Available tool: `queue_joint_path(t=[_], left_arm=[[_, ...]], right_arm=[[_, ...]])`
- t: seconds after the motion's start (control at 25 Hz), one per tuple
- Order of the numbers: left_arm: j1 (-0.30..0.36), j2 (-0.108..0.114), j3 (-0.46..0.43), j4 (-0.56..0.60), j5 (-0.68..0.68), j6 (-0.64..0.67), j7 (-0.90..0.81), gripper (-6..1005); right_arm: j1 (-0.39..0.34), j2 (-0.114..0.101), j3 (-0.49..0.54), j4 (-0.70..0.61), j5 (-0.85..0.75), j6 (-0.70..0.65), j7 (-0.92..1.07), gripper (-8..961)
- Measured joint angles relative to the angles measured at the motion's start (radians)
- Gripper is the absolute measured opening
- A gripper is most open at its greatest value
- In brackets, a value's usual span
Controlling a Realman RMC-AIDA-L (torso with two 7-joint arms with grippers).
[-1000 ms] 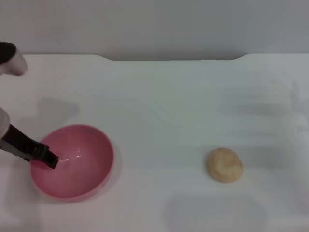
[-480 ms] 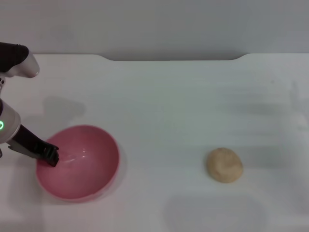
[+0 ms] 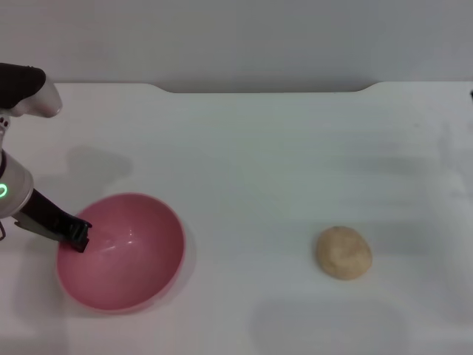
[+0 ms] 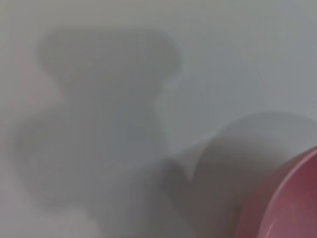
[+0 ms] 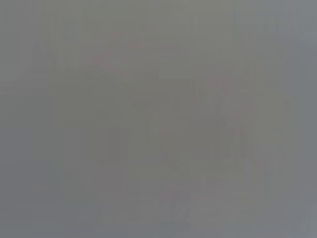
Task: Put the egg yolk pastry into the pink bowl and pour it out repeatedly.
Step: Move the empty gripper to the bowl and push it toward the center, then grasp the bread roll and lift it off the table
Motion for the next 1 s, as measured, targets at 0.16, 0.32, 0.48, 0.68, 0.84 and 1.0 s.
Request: queue_joint_path(t=[0.16, 0.32, 0.48, 0.68, 0.84, 1.0], left_arm=[[0.001, 0.0, -0.005, 0.006, -0.021, -0.02, -0.007, -2], [0.032, 0.0, -0.006, 0.051, -0.077, -0.095, -0.003, -2], [0.059, 0.003, -0.006, 0.07, -0.128, -0.14, 0.009, -2], [0.079, 0.001, -0.002, 0.096, -0.137, -0.18, 0.015, 0], [0.08, 0.0, 0.002, 0.101, -0.15, -0.186, 0.016, -1], [0.093, -0.002, 0.003, 0.126, -0.172, -0.226, 0.012, -1]], right_arm=[[0.037, -0.007, -0.001, -0.038, -0.162, 0.063, 0.302, 407], [0.114, -0.009, -0.015, -0.139, -0.45, 0.194, 0.656, 405], [0.19, -0.015, -0.132, -0.3, -0.824, 0.288, 1.096, 402], [0.226, -0.023, -0.279, -0.652, -1.385, 0.124, 1.803, 399], [0.251, -0.024, -0.279, -0.882, -1.67, -0.135, 2.061, 397], [0.272, -0.025, -0.273, -1.018, -1.793, -0.355, 2.072, 395]])
